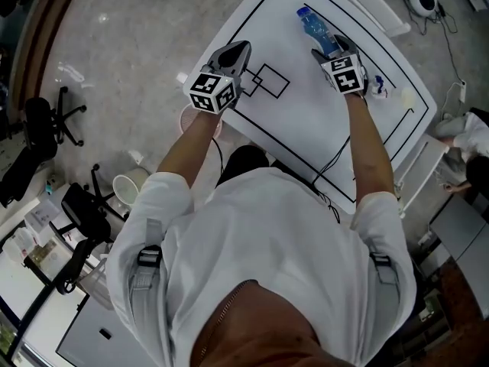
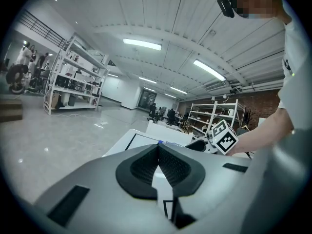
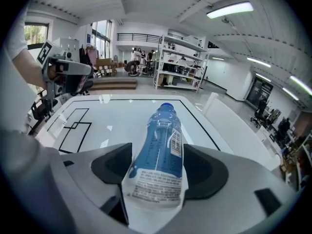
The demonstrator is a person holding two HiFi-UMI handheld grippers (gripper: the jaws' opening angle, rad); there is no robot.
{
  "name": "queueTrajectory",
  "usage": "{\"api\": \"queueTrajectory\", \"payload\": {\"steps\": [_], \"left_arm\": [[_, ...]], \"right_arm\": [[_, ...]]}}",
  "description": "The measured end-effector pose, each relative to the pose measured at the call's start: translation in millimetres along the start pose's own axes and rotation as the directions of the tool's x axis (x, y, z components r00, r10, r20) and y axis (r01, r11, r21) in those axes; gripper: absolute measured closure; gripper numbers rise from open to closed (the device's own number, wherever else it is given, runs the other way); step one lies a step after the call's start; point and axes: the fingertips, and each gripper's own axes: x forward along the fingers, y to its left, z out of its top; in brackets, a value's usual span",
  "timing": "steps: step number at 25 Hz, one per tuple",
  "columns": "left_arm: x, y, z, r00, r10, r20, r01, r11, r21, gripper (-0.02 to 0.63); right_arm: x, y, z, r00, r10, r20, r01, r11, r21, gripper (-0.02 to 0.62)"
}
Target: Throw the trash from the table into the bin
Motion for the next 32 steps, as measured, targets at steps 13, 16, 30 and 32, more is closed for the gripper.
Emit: {"api": "queueTrajectory", "payload": {"steps": [13,16,30,32], "left_arm": [[-9,1,4,1.0,0.02,0.016,-0.02,1.0,0.0,0.597],[-14,-1,4,0.999,0.03,0.021,-0.03,1.0,0.001,0.597],[-45,-20,6,0.997,0.067,0.046,-0.068,0.997,0.021,0.597],[-49,-21,7,0.996,0.073,0.05,-0.074,0.997,0.022,0.597]], "right_arm": [[-5,1,3,1.0,-0.014,0.015,0.014,0.999,0.04,0.288],[-9,6,4,1.0,0.002,0.03,-0.004,0.998,0.06,0.291],[-18,48,-27,0.99,0.122,-0.074,-0.119,0.992,0.04,0.29],[-17,50,-28,0.988,0.123,-0.09,-0.121,0.992,0.035,0.29]]}}
